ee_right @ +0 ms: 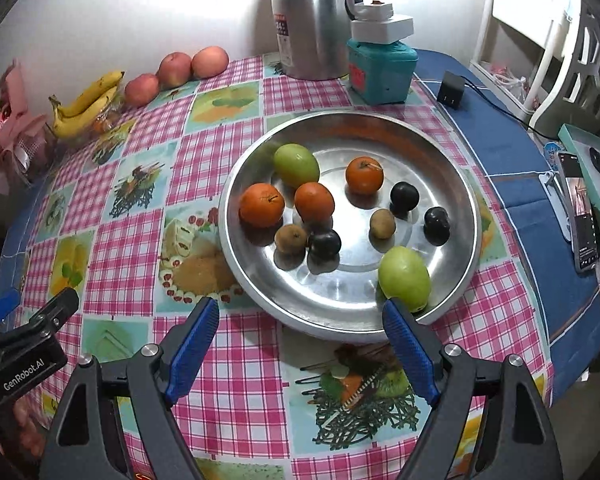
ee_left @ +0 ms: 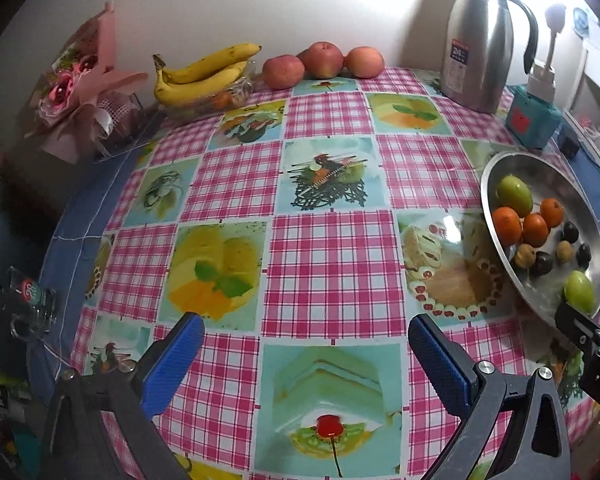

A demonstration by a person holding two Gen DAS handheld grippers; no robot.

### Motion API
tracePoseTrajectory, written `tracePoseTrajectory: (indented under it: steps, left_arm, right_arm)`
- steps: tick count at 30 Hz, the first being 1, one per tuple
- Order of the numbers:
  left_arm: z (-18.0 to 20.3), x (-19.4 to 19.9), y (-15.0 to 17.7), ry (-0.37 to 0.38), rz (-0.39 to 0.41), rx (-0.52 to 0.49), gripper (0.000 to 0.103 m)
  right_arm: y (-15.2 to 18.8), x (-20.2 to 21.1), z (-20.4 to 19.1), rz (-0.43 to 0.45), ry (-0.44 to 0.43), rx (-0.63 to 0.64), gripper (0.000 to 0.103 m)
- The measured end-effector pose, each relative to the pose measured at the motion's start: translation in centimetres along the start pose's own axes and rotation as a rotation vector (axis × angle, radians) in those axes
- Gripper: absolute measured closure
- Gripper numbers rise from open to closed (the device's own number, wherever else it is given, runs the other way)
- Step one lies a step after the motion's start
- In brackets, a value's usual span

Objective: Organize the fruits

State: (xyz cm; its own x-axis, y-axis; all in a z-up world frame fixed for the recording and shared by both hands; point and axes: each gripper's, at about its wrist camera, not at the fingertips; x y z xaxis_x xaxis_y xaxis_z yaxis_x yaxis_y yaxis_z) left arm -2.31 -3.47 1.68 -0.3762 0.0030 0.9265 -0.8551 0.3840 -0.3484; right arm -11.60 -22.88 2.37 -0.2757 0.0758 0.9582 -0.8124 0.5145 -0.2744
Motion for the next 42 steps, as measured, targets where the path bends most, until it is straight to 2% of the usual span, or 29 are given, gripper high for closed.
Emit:
tracePoseTrajectory:
  steps: [5,20,42]
  left_arm:
    - [0.22,-0.26,0.07,0.009,-0.033,-0.006,0.000]
    - [-0.14,0.01,0.08,0.054,-0.047,0.008,0.000]
    - [-0.29,-0.27,0.11,0.051,-0.055,0.015,0.000]
  right_arm:
    - [0.11,-0.08,-0.32,-0.007,-0.005,0.010,0.019]
    - [0.08,-0.09,-0.47,-0.012,-0.009,0.012,0.019]
    - [0.05,-0.39,-0.60,-0.026,-0.014,0.016,0.019]
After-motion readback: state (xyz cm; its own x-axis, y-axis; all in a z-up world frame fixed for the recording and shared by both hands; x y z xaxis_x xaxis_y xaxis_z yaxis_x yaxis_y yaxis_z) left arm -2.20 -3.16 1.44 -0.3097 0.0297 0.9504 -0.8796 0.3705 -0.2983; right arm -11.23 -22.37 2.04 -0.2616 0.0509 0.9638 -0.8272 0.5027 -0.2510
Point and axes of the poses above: each gripper's, at about its wrist camera, not at the fingertips, and x roughly against the way its jaws point, z to its right, y to its underside, and after that the axes turned 8 degrees about -z, right-handed
